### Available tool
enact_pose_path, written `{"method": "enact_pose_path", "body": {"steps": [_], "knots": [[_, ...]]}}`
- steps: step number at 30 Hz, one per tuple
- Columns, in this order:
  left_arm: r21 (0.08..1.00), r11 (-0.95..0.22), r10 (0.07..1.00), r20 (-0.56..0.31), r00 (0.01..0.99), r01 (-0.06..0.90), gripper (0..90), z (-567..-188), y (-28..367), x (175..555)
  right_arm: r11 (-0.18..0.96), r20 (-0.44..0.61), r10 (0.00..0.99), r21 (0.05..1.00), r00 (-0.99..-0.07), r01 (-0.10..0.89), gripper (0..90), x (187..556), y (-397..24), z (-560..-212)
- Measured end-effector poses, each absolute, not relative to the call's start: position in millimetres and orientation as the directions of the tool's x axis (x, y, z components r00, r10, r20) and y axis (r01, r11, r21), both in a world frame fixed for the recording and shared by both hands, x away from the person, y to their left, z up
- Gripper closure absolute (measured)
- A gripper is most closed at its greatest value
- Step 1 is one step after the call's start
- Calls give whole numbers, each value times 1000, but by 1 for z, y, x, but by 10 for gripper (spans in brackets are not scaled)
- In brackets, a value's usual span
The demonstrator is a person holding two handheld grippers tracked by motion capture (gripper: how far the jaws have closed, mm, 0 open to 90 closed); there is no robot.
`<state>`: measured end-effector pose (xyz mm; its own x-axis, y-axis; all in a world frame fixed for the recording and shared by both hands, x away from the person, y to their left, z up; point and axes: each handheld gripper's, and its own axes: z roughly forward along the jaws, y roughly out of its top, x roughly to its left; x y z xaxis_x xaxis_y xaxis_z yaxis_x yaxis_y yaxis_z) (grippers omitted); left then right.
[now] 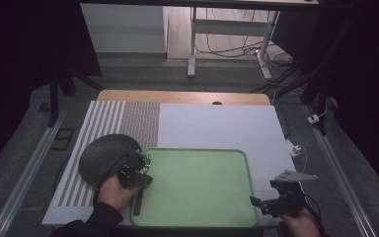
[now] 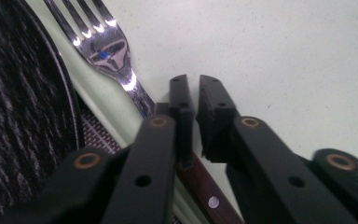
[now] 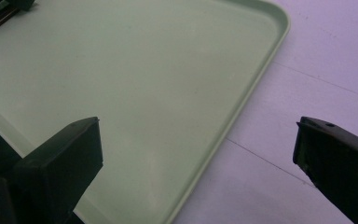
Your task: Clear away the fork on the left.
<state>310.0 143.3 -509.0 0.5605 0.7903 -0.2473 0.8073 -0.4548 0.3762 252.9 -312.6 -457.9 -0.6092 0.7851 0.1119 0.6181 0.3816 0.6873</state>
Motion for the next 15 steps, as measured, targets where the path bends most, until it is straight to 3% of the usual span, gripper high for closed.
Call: {"method": "enact_pose_path", "body": {"steps": [7,12,15], "knots": [[495,-441,763,-233,603,749,572,-497,147,307,380,113,786,687,-608,619,14,253,-312,-458],[569,-483,724,-168,668,666,400,-494,148,303,382,110,785,689,-610,616,14,253,-312,-458],[578,-502,714,-143,685,644,368,-490,148,300,379,112,785,690,-609,617,14,253,-312,-458]]}}
